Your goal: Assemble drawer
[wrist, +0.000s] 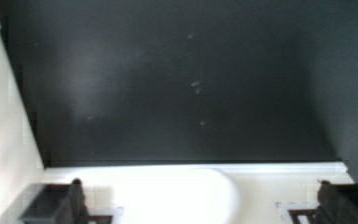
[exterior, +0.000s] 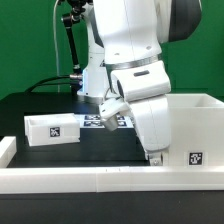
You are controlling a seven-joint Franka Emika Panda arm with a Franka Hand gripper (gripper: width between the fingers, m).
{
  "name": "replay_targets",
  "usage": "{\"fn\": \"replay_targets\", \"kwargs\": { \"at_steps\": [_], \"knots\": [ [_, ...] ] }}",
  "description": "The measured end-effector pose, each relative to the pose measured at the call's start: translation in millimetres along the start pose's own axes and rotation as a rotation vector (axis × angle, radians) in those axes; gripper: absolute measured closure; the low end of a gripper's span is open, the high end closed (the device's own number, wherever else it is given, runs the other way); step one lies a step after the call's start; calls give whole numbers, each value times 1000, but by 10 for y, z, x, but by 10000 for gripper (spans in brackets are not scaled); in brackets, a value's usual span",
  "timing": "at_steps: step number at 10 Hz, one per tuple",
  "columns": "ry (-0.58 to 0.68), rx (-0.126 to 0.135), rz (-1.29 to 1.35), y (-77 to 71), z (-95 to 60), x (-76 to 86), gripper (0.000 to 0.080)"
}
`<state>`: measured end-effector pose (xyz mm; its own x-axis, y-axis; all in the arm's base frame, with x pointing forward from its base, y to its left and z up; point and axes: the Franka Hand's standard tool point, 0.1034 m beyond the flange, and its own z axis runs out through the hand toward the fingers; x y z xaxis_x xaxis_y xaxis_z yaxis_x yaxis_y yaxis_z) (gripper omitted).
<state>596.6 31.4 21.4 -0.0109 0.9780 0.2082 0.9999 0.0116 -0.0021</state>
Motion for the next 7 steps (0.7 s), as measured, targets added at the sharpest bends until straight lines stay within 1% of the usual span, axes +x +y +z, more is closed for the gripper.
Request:
{"fn": "replay_targets", "kwargs": {
  "at_steps": [2, 3, 4, 5, 6, 7],
  "knots": [
    [-4, 11, 15, -31, -17, -193, 151],
    [-7, 6, 27, -32, -46, -287, 151],
    [-13, -9, 40, -55, -96, -411, 151],
    [-21, -31, 59, -124, -140, -552, 151],
    [-27, -41, 86, -245, -145, -688, 151],
    [-34, -48, 105, -351, -182, -780, 151]
  ]
}}
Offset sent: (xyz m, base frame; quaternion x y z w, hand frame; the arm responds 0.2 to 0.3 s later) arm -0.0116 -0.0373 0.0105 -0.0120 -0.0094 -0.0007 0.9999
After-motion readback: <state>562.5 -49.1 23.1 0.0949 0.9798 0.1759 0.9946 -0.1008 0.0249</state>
